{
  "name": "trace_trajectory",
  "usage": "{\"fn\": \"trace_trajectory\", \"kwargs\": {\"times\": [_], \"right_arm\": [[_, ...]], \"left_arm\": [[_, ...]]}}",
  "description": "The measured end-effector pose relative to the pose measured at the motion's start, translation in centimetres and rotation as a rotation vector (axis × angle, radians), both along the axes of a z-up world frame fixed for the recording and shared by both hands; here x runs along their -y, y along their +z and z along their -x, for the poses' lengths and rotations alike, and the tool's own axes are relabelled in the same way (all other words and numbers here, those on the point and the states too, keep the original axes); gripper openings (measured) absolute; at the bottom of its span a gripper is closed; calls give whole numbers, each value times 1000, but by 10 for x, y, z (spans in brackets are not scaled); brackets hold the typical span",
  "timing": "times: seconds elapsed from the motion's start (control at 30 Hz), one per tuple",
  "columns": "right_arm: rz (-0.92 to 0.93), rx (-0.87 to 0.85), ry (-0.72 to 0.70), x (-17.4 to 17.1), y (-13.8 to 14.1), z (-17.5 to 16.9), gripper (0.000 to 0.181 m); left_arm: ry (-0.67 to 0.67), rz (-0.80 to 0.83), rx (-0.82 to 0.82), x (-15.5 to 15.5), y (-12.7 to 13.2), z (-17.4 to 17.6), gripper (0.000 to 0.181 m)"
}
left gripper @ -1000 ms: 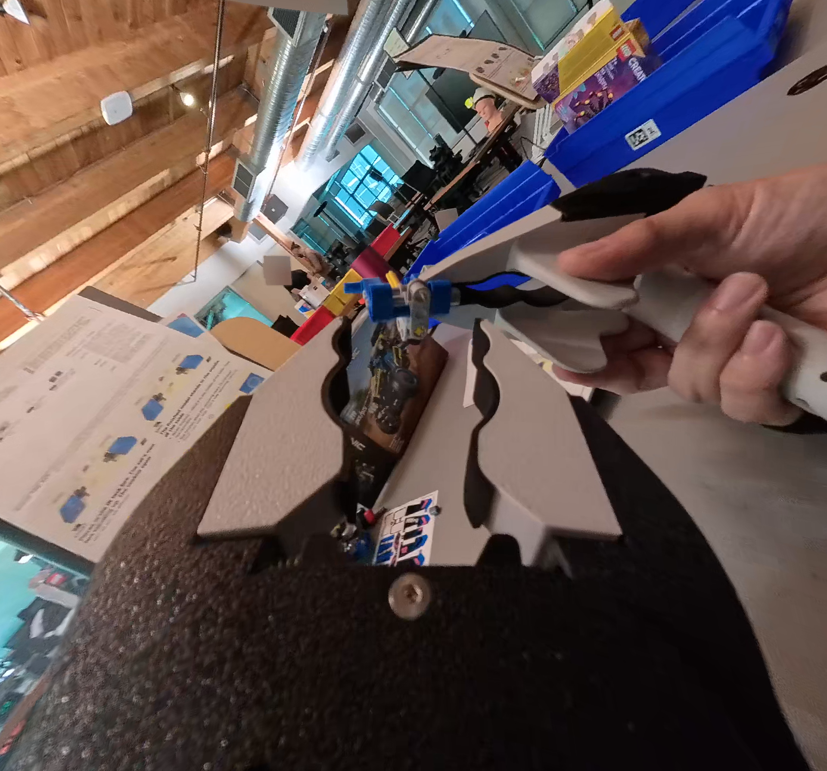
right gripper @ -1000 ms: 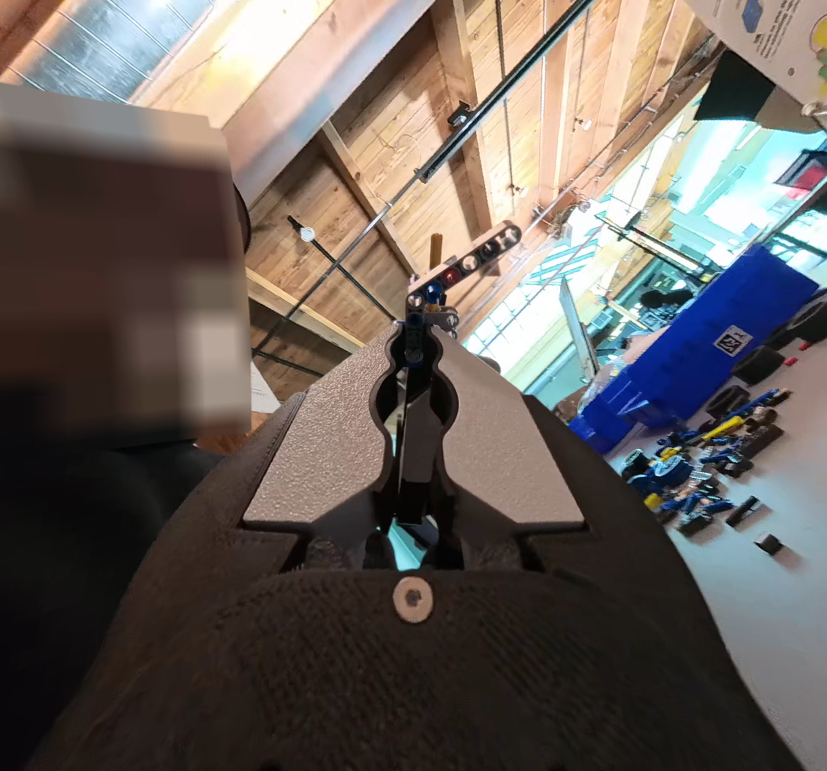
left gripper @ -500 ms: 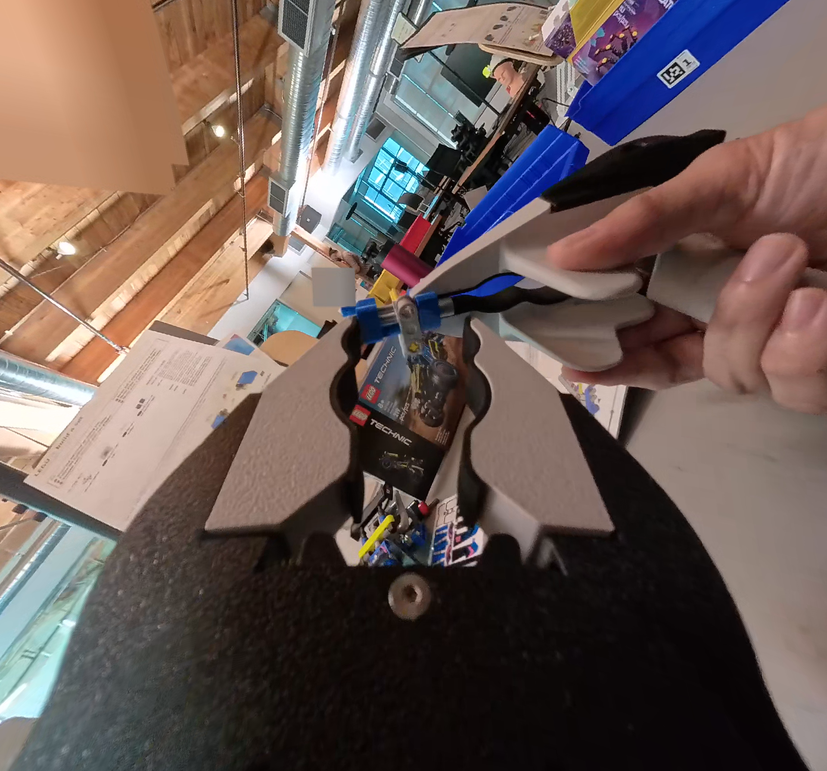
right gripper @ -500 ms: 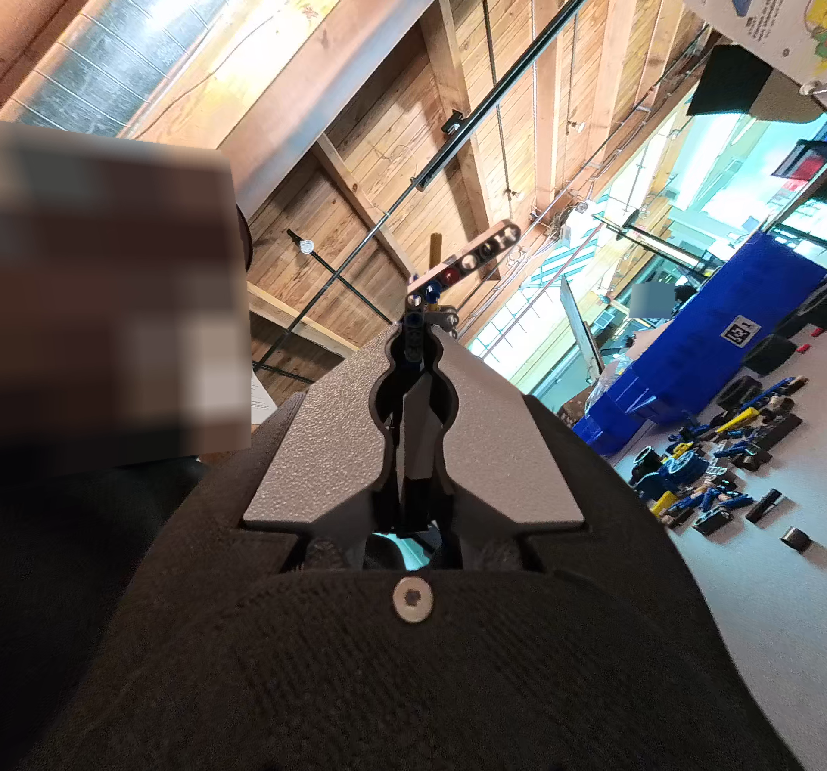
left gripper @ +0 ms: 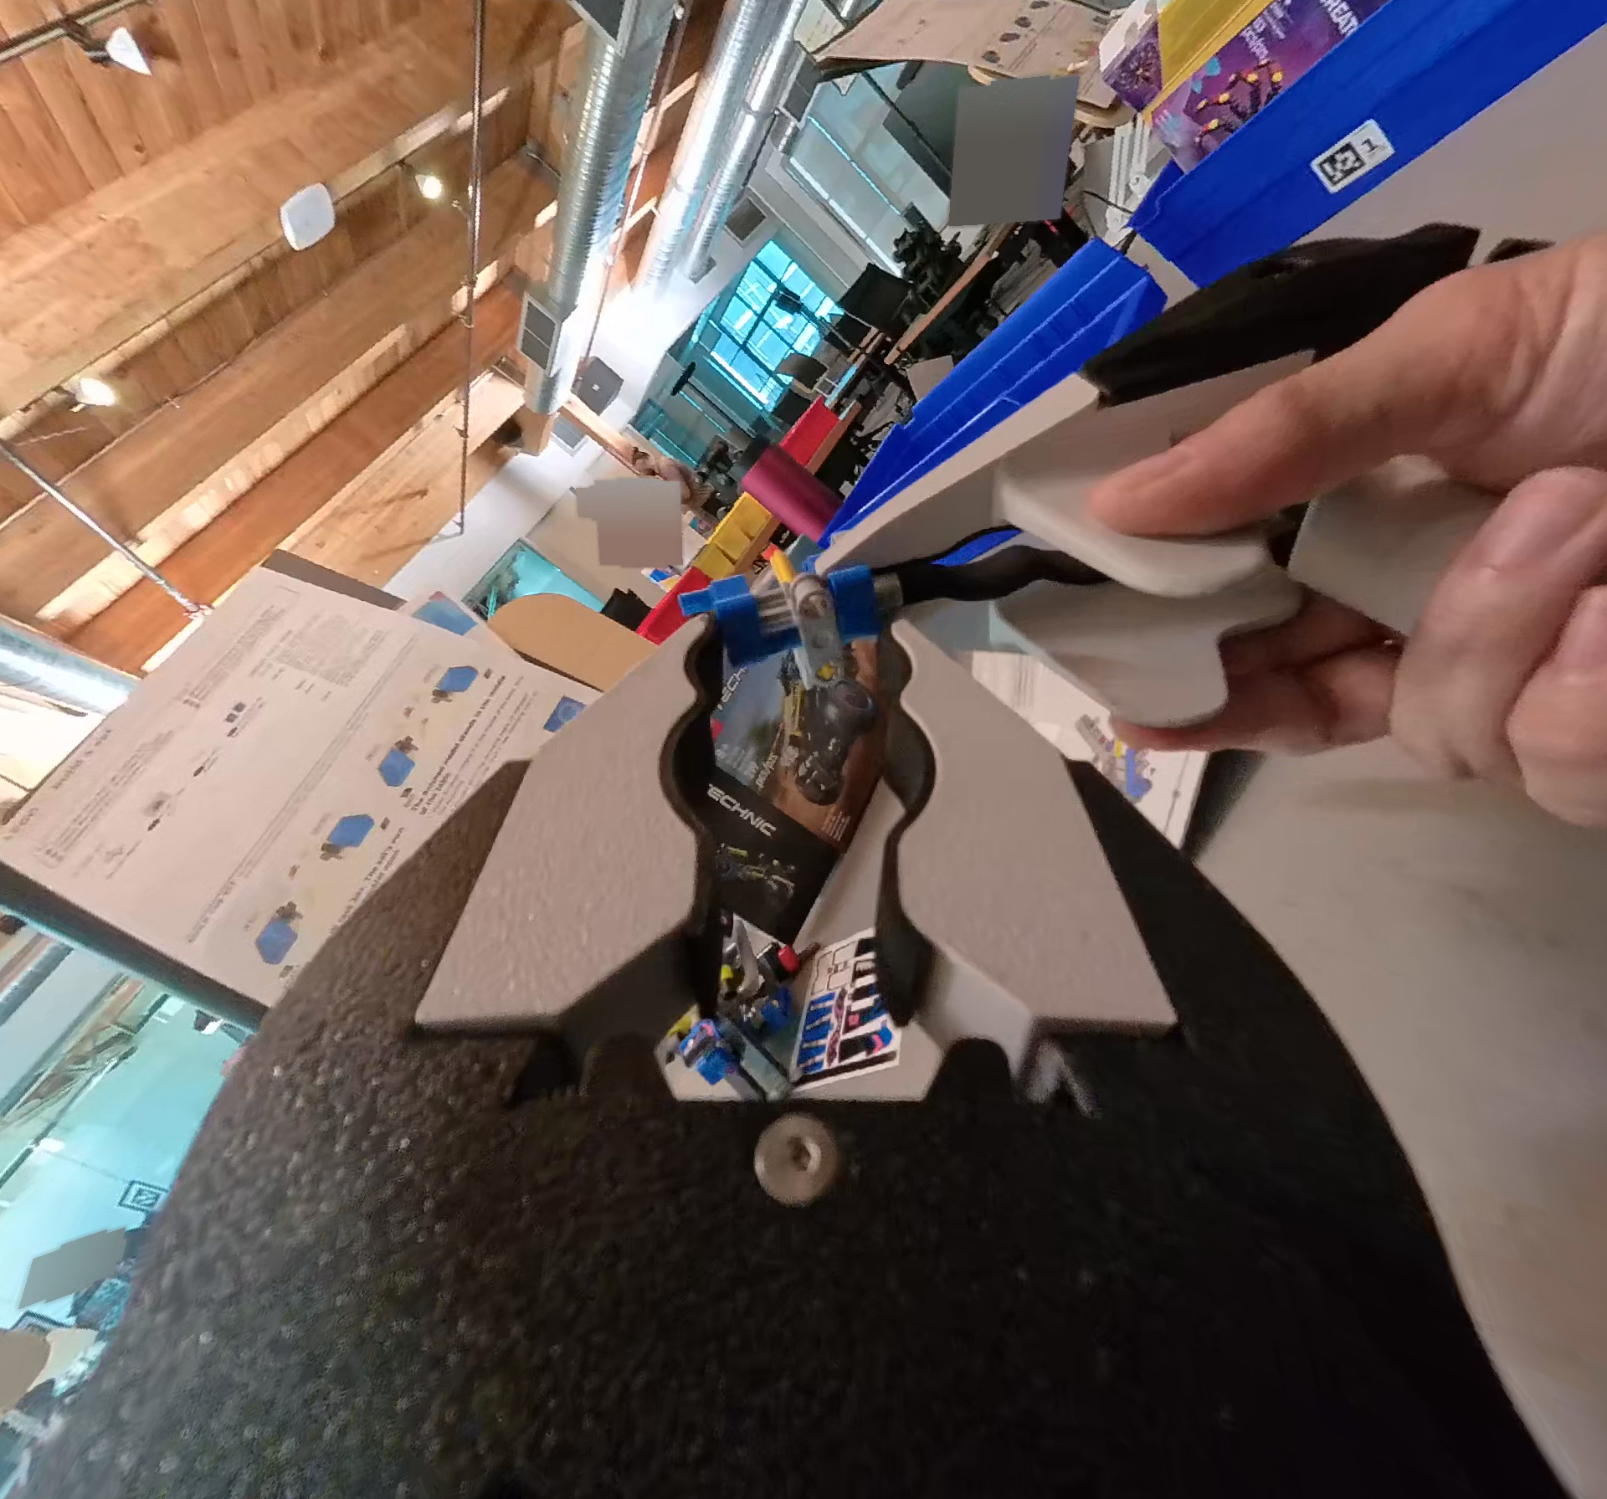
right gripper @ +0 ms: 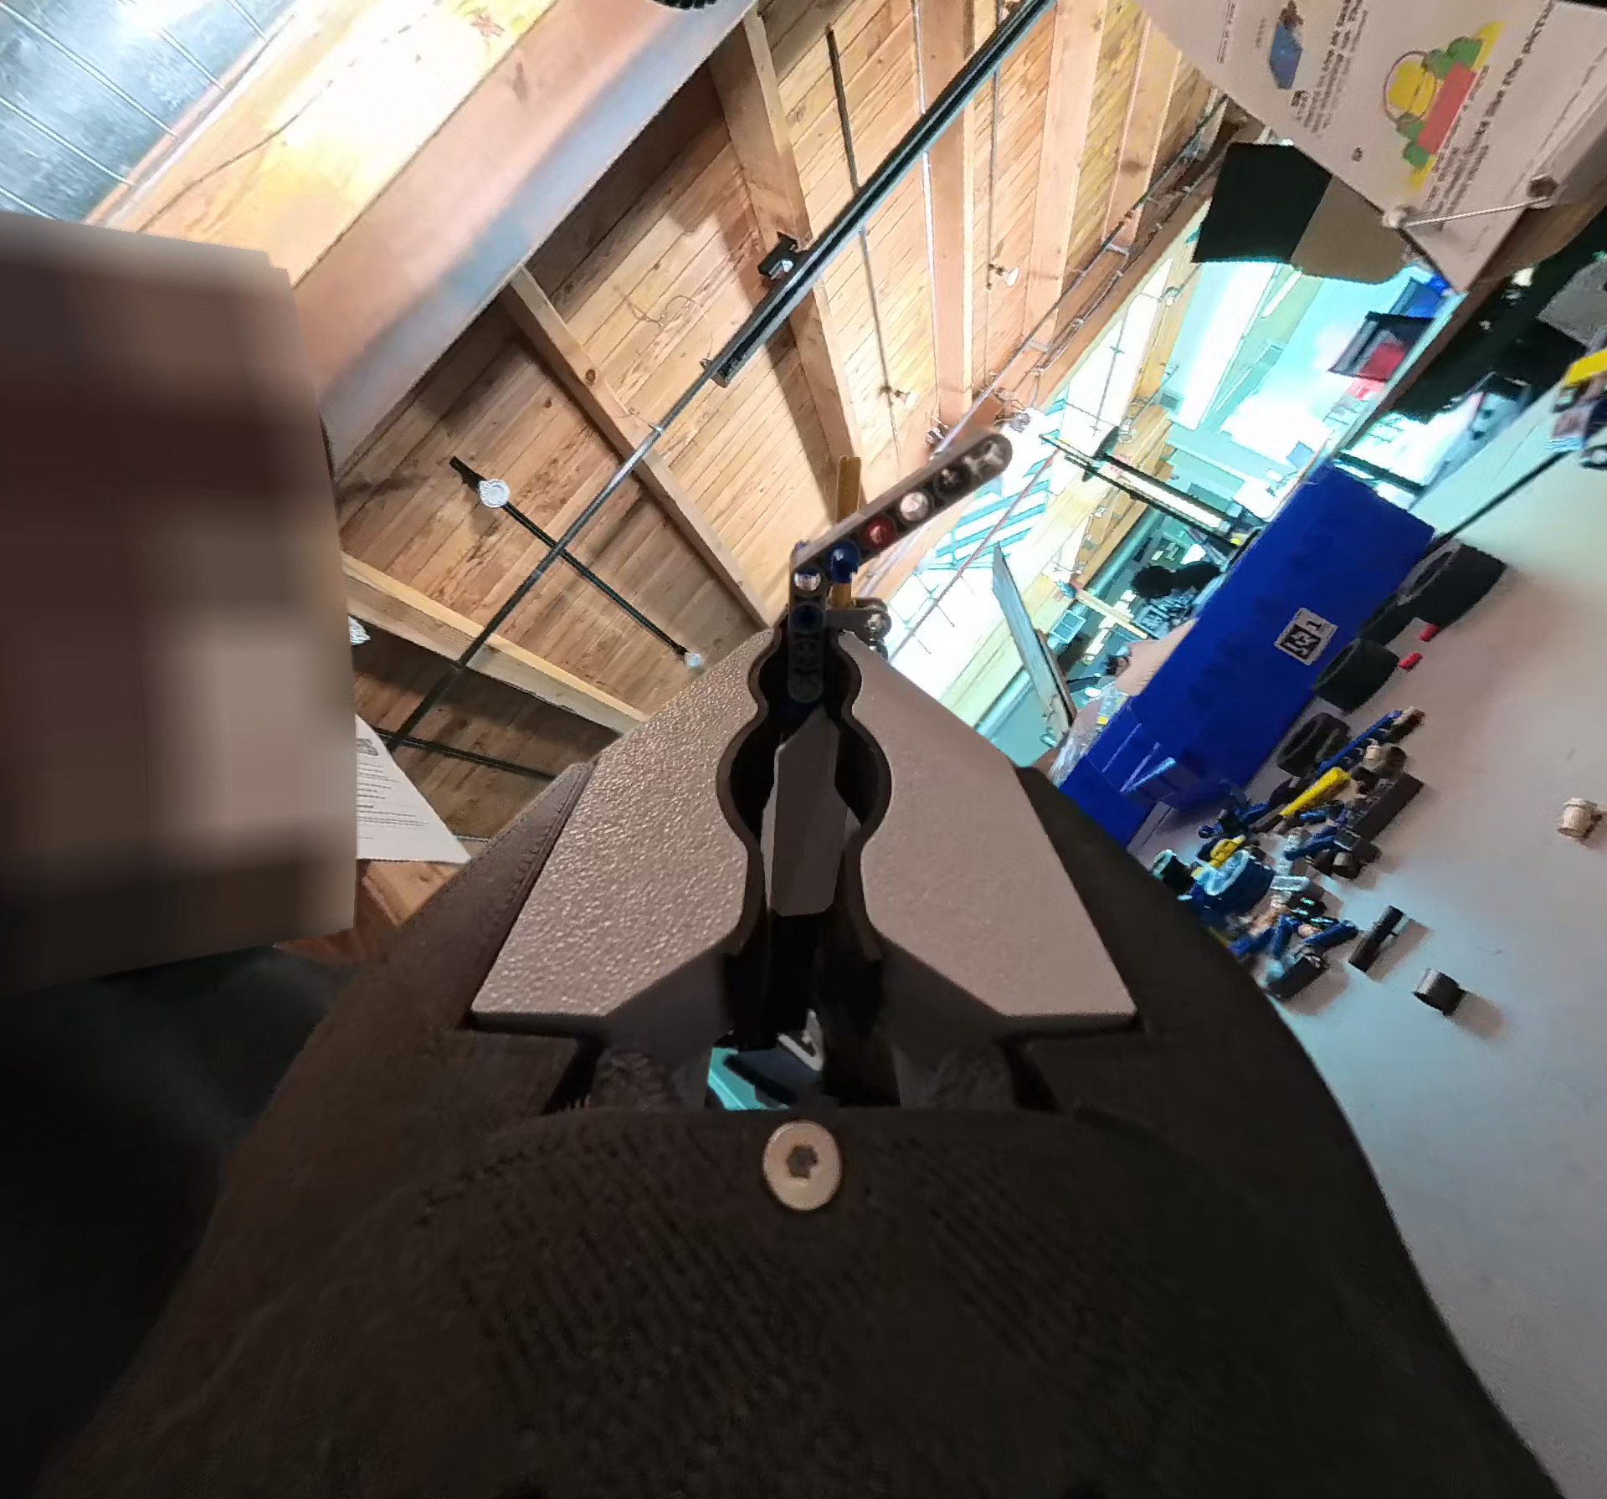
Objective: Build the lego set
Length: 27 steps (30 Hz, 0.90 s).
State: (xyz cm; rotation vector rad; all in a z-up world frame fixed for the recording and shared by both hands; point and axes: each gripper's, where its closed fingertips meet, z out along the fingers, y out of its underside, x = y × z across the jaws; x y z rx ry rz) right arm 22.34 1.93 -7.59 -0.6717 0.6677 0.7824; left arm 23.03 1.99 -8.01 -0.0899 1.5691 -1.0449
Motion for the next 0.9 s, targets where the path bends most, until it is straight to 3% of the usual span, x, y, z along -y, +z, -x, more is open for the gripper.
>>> {"fn": "trace_trajectory", "kwargs": {"times": [0.53, 0.9], "right_arm": [[42, -51, 15, 2, -11, -9, 6], [95, -39, 37, -1, -20, -5, 6]], "left_arm": [[-69, 100, -133, -6, -9, -3, 31], [-193, -1, -176, -5, -18, 1, 31]]}}
